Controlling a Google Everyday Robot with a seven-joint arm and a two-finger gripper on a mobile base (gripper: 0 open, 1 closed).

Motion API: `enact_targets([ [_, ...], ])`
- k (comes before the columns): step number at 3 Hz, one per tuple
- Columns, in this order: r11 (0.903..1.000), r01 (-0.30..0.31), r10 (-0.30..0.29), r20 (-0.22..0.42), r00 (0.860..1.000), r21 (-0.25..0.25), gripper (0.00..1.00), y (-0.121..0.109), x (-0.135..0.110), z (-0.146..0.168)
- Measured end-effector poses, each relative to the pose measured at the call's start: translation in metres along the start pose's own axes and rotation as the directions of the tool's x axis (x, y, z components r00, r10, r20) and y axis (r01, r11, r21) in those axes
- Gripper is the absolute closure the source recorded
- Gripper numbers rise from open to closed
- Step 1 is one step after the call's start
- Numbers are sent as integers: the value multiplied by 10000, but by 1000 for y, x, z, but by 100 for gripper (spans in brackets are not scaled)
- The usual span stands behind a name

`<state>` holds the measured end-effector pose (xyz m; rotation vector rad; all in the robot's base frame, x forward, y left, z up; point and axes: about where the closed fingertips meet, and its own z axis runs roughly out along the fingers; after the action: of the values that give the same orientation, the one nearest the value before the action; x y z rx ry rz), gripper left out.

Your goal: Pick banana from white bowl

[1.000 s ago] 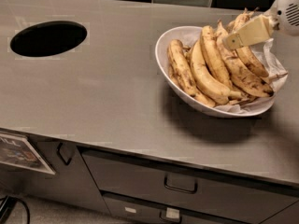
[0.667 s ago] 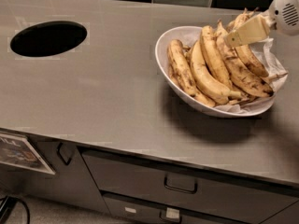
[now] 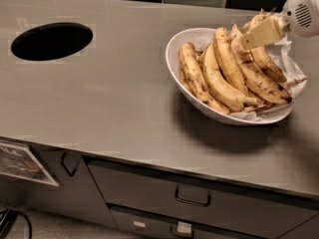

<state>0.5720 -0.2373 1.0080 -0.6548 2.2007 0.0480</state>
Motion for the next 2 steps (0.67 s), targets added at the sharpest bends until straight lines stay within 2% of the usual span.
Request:
enact_targets([
  [2,9986,207,-170,-749,9970,492,41,-6,6,12],
])
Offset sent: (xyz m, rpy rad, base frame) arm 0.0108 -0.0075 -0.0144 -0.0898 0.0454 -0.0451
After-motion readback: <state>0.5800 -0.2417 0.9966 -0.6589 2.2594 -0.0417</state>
